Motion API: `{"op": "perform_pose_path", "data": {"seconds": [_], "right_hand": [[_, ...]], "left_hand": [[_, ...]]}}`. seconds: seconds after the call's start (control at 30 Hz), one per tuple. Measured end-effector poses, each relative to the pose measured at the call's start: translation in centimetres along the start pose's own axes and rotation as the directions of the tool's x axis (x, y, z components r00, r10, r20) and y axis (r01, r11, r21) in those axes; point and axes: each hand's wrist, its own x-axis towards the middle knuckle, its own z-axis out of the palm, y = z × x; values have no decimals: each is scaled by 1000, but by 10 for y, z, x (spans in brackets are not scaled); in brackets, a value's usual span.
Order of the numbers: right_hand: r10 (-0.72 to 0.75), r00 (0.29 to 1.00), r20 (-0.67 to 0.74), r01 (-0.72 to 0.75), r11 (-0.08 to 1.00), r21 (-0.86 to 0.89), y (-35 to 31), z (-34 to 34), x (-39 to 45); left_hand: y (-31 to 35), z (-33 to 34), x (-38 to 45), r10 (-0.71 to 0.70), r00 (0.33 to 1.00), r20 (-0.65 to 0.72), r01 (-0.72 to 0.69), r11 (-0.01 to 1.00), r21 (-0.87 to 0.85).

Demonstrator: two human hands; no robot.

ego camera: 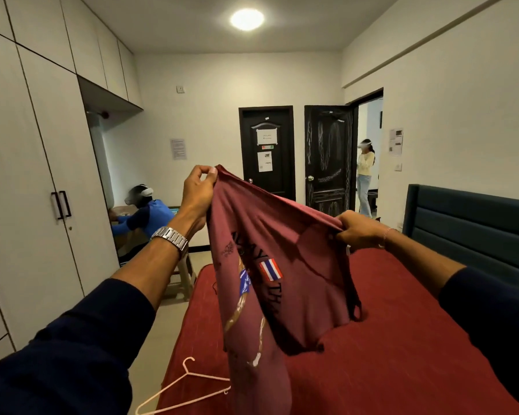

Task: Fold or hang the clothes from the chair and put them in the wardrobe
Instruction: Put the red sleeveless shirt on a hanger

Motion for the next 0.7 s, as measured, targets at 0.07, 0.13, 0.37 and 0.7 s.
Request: {"op": "perform_pose_path", "data": {"seconds": [0.07, 0.13, 0.37, 0.7], "right_hand": [[-14, 997, -81, 35, 963, 268, -2, -8, -5], [-26, 984, -177, 115, 849, 515, -11, -13, -10], [39, 891, -452, 346, 585, 734, -44, -20, -1], [-333, 865, -374, 482, 757, 441, -131, -16, -1]], "left_hand": [[-3, -11, 3, 10, 999, -43, -9, 1000, 12], [-5, -22, 4, 7, 997, -78, -6, 1000, 10], [-1, -46, 3, -51, 991, -128, 67, 990, 124], [36, 0, -49, -120, 829, 546, 33, 985, 167]]}}
